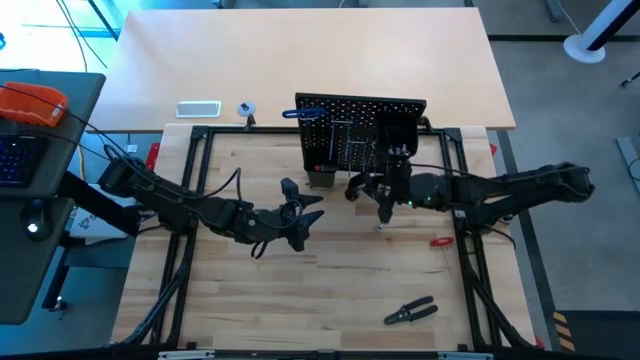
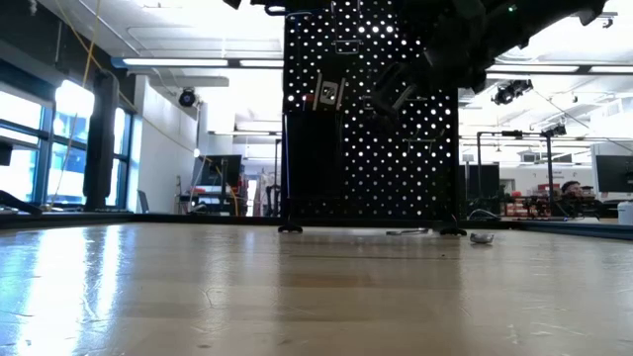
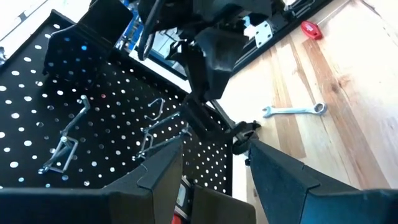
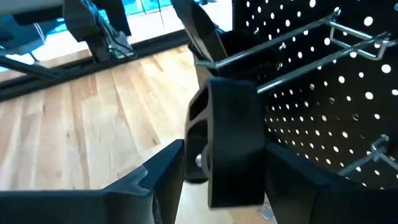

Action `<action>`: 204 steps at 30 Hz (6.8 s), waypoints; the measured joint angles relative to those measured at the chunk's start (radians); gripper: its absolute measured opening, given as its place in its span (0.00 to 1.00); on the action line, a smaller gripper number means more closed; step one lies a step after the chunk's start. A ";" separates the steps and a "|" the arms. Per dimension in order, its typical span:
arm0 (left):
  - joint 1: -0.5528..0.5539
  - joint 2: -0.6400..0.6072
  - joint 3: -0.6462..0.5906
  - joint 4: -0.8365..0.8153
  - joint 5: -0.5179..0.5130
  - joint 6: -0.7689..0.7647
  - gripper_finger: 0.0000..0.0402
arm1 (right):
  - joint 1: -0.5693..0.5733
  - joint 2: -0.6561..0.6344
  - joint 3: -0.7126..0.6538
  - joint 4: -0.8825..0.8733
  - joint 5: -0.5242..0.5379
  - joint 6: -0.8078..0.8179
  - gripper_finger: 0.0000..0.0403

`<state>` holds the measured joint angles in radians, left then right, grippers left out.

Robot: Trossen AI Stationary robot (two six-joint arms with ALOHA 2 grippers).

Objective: Hang tools onto peg board
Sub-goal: Hang the c-clamp on the pegboard, then hang the wrench on the pegboard

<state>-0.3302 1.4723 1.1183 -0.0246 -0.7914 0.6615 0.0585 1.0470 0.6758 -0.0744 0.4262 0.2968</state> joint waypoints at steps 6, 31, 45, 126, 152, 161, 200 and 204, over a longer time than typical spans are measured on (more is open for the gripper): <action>0.000 0.000 0.000 -0.009 0.000 -0.007 0.44 | 0.044 -0.007 0.000 -0.016 0.038 0.009 0.48; 0.000 0.000 0.000 -0.008 0.027 -0.014 0.44 | 0.024 -0.009 0.000 -0.014 0.154 0.062 0.48; 0.000 0.000 0.000 -0.008 0.028 -0.014 0.44 | -0.014 -0.005 -0.002 0.020 0.170 0.076 0.33; 0.035 0.011 -0.288 0.218 0.372 -0.348 0.44 | 0.497 0.265 -0.004 -0.410 0.172 0.279 0.50; 0.035 0.124 -0.437 0.491 0.398 -0.476 0.44 | 0.386 0.649 -0.001 -0.291 0.254 0.484 0.48; 0.037 0.129 -0.437 0.496 0.399 -0.466 0.44 | 0.386 0.654 -0.001 -0.276 0.232 0.512 0.19; 0.063 0.129 -0.436 0.516 0.423 -0.453 0.44 | 0.491 0.655 0.270 -0.260 0.103 0.237 0.05; 0.071 0.151 -0.435 0.545 0.425 -0.445 0.44 | 0.491 0.655 0.291 -0.258 0.108 0.195 0.01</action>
<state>-0.2594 1.6230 0.6834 0.5207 -0.3663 0.2163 0.5499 1.7016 0.9666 -0.3321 0.5342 0.4923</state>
